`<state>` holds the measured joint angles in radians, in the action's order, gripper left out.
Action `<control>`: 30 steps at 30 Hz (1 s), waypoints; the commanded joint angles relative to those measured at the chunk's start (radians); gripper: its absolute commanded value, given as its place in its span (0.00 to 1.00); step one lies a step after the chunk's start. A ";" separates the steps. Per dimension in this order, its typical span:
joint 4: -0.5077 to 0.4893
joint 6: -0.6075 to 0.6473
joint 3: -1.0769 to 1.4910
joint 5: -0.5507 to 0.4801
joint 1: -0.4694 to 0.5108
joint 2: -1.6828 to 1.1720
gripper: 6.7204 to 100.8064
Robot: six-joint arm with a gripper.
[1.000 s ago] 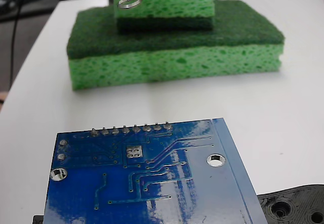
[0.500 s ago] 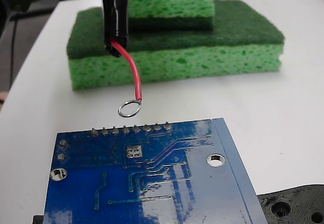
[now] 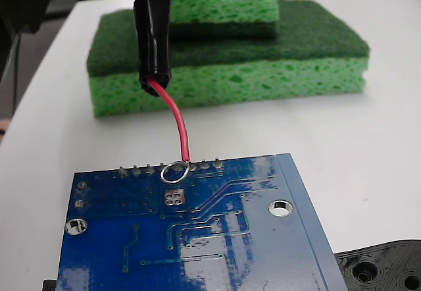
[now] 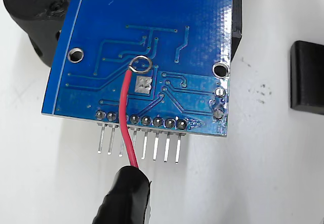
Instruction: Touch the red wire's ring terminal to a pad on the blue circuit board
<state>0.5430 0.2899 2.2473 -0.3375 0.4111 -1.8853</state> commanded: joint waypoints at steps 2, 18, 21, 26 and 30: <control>0.003 0.000 -0.009 0.002 -0.002 -0.003 0.99; 0.003 -0.003 -0.017 0.011 -0.005 0.017 0.99; 0.003 -0.003 -0.018 0.011 -0.005 0.023 0.99; 0.009 -0.002 -0.021 0.012 -0.005 0.023 0.99; 0.011 0.000 -0.021 0.014 -0.003 0.023 0.99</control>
<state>0.5553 0.2899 2.2350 -0.3267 0.4080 -1.8577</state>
